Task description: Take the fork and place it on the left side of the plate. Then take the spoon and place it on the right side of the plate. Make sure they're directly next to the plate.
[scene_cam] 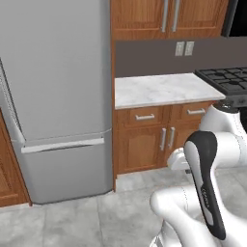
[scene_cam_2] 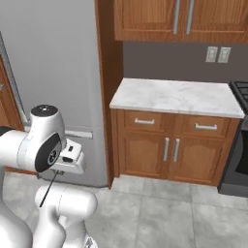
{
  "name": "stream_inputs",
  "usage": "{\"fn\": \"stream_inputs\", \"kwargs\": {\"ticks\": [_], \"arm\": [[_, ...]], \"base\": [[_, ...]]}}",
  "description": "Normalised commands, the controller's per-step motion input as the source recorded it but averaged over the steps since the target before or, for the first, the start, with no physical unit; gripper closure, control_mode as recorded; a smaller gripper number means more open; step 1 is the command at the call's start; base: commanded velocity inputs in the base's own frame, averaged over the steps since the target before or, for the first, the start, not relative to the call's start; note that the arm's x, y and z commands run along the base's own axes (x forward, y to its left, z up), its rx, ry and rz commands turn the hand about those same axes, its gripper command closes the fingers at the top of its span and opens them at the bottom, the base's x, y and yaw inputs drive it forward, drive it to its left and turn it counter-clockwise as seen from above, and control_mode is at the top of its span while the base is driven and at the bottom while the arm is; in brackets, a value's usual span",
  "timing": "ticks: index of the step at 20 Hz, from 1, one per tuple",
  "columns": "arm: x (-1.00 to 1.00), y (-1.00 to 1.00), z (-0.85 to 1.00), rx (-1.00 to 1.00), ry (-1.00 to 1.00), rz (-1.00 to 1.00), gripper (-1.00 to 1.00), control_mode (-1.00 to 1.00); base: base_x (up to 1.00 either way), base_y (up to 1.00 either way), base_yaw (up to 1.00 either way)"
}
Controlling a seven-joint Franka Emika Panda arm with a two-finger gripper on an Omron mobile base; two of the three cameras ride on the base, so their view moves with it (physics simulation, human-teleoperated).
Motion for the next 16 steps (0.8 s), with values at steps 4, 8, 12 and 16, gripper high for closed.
{"fn": "stream_inputs", "kwargs": {"ticks": [4, 8, 12, 16], "arm": [[0.0, 0.0, 0.0, 0.0, 0.0, 0.0, 1.0, 1.0], [0.0, 0.0, 0.0, 0.0, 0.0, 0.0, 1.0, 1.0], [0.0, 0.0, 0.0, 0.0, 0.0, 0.0, 1.0, 1.0], [0.0, 0.0, 0.0, 0.0, 0.0, 0.0, 1.0, 1.0]], "base": [[-0.57, 0.99, -0.13], [-0.74, 0.71, -0.09], [-1.0, 0.11, 0.0], [-1.0, 0.0, 0.0]]}}
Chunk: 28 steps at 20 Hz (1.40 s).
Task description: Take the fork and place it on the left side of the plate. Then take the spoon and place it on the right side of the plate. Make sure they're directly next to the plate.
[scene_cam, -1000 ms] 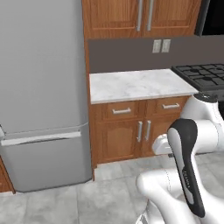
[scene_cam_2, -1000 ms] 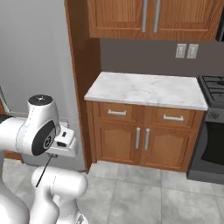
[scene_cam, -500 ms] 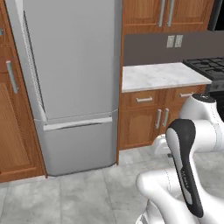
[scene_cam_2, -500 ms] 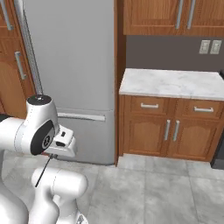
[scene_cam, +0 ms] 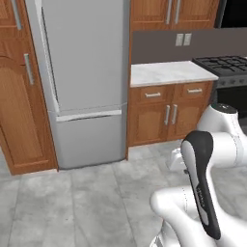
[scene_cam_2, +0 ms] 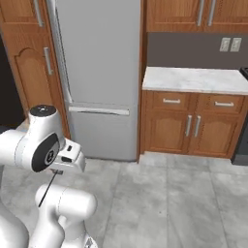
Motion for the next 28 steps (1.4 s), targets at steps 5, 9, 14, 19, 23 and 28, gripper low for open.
{"fn": "stream_inputs", "kwargs": {"ticks": [5, 9, 14, 19, 23, 28], "arm": [[0.0, 0.0, 0.0, 0.0, 0.0, 0.0, 1.0, 1.0], [0.0, 0.0, 0.0, 0.0, 0.0, 0.0, 1.0, 1.0], [0.0, 0.0, 0.0, 0.0, 0.0, 0.0, 1.0, 1.0], [0.0, 0.0, 0.0, 0.0, 0.0, 0.0, 1.0, 1.0], [0.0, 0.0, 0.0, 0.0, 0.0, 0.0, 1.0, 1.0], [0.0, 0.0, 0.0, 0.0, 0.0, 0.0, 1.0, 1.0]], "base": [[-1.0, -0.03, 0.02], [-1.0, 0.0, 0.01], [-1.0, 0.0, 0.0], [-1.0, 0.0, 0.0], [-1.0, -0.13, 0.0], [-1.0, -0.52, -0.03]]}}
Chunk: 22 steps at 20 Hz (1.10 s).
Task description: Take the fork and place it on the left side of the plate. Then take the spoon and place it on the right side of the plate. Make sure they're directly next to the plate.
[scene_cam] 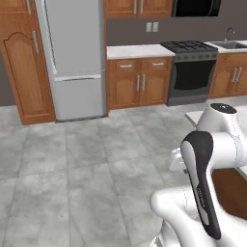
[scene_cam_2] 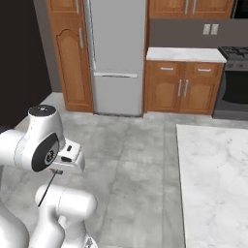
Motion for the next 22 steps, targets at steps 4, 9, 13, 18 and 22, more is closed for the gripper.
{"fn": "stream_inputs", "kwargs": {"ticks": [4, 9, 13, 18, 22], "arm": [[0.0, 0.0, 0.0, 0.0, 0.0, 0.0, 1.0, 1.0], [0.0, 0.0, 0.0, 0.0, 0.0, 0.0, 1.0, 1.0], [0.0, 0.0, 0.0, 0.0, 0.0, 0.0, 1.0, 1.0], [0.0, 0.0, 0.0, 0.0, 0.0, 0.0, 1.0, 1.0], [0.0, 0.0, 0.0, 0.0, 0.0, 0.0, 1.0, 1.0]], "base": [[-0.9, -0.61, -0.05], [-0.7, -0.7, -0.07], [-0.79, -0.73, -0.07], [-0.94, -0.61, -0.05], [-1.0, -0.51, -0.03]]}}
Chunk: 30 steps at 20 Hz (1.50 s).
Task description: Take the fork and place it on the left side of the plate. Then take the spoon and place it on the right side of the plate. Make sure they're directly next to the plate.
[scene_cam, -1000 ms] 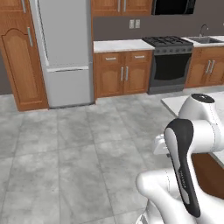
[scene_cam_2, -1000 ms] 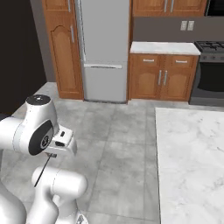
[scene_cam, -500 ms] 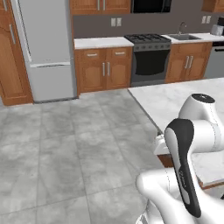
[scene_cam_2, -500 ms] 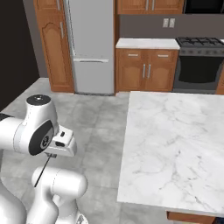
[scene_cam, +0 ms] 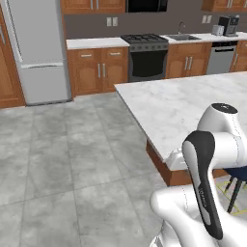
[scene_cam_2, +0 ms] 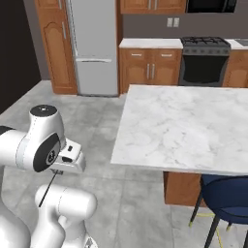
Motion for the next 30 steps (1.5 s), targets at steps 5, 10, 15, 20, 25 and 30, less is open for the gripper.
{"fn": "stream_inputs", "kwargs": {"ticks": [5, 10, 15, 20, 25, 30], "arm": [[0.0, 0.0, 0.0, 0.0, 0.0, 0.0, 1.0, 1.0], [0.0, 0.0, 0.0, 0.0, 0.0, 0.0, 1.0, 1.0], [0.0, 0.0, 0.0, 0.0, 0.0, 0.0, 1.0, 1.0], [0.0, 0.0, 0.0, 0.0, 0.0, 0.0, 1.0, 1.0], [0.0, 0.0, 0.0, 0.0, 0.0, 0.0, 1.0, 1.0], [0.0, 0.0, 0.0, 0.0, 0.0, 0.0, 1.0, 1.0]], "base": [[-0.64, -0.43, -0.04], [-0.01, -0.61, -0.01], [0.04, -0.87, 0.0], [0.05, -0.97, 0.0], [0.15, -0.81, 0.0], [0.12, -0.83, 0.0]]}}
